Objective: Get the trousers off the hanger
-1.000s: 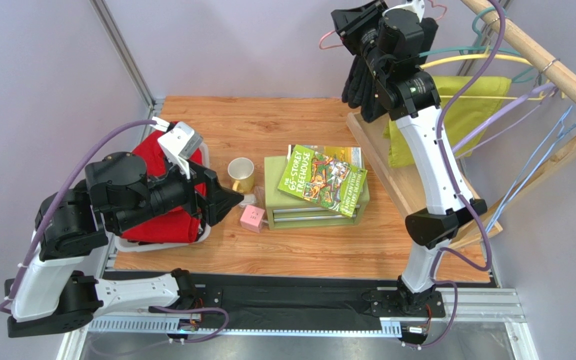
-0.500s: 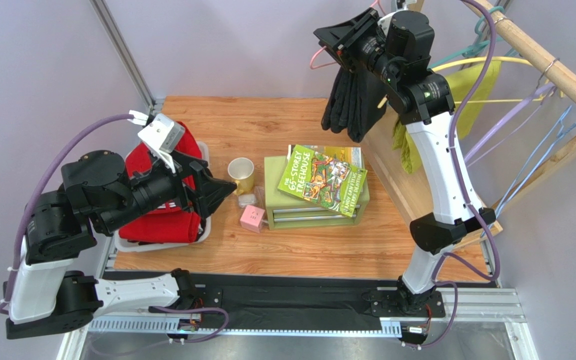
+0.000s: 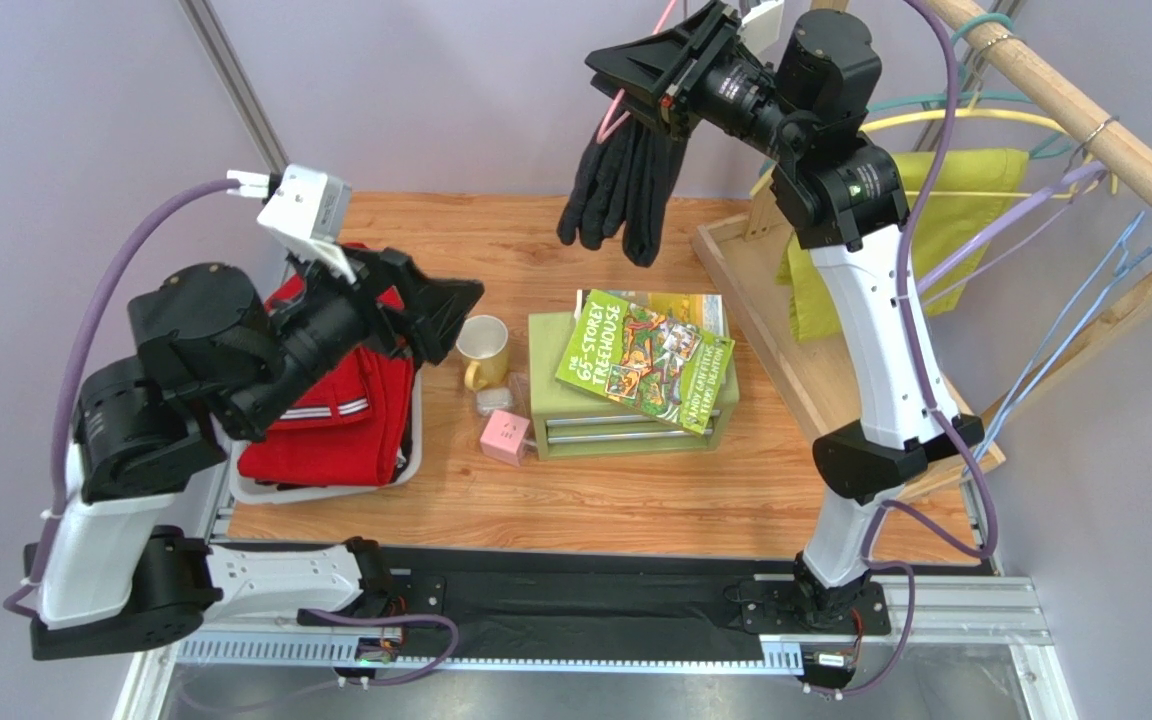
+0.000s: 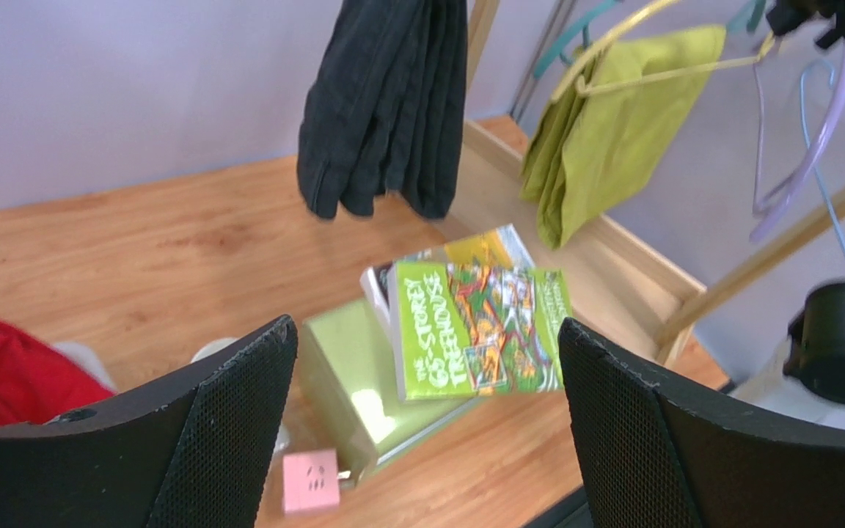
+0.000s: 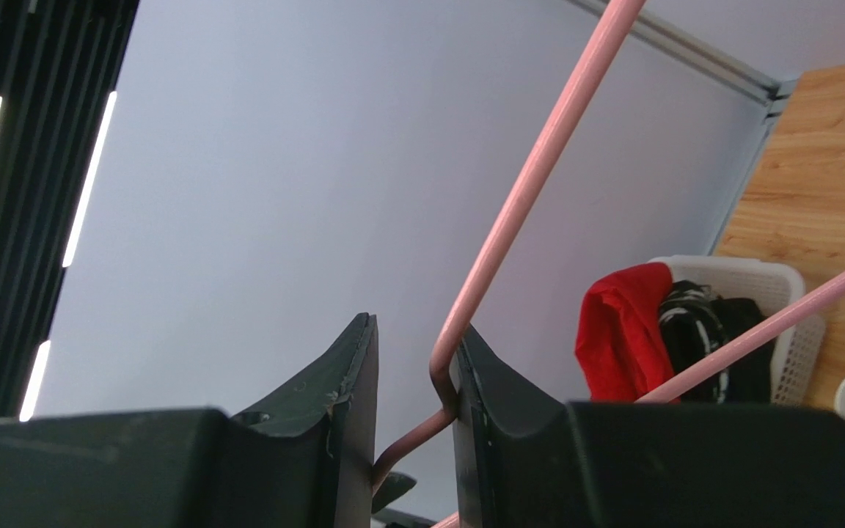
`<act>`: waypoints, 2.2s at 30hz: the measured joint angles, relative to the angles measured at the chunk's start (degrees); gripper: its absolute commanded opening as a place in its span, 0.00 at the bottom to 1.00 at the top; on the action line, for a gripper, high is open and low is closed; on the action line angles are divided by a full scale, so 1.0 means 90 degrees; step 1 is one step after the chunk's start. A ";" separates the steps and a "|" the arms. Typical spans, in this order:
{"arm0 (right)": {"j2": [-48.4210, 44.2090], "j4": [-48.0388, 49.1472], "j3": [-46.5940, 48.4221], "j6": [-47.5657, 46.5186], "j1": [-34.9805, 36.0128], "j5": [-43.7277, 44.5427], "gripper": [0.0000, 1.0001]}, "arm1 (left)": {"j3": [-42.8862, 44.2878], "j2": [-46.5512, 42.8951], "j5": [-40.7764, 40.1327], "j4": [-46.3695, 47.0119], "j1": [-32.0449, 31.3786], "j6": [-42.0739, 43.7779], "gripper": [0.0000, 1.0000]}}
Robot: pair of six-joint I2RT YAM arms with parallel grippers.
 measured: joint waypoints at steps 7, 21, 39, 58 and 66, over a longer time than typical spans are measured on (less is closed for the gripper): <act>-0.0503 0.0138 -0.0010 0.0952 0.0032 -0.0631 0.00 | 0.1117 0.1260 -0.0386 0.0743 0.0000 0.0080 0.93; -0.2475 0.0444 -0.0444 0.1600 0.0039 -0.1307 0.00 | 0.1685 0.2409 0.0447 0.2062 0.0010 -0.0092 0.93; -0.2926 0.0085 -0.0974 0.1581 0.0039 -0.1605 0.00 | 0.2737 0.3555 0.1071 0.2144 -0.0634 -0.0299 0.86; -0.3206 0.0136 -0.0974 0.1761 0.0039 -0.1676 0.00 | 0.3089 0.4095 0.0357 0.2123 -0.0746 0.0308 0.82; -0.3259 0.0129 -0.1035 0.1770 0.0039 -0.1688 0.00 | 0.3094 0.4109 0.0296 0.2125 -0.0750 0.0338 0.88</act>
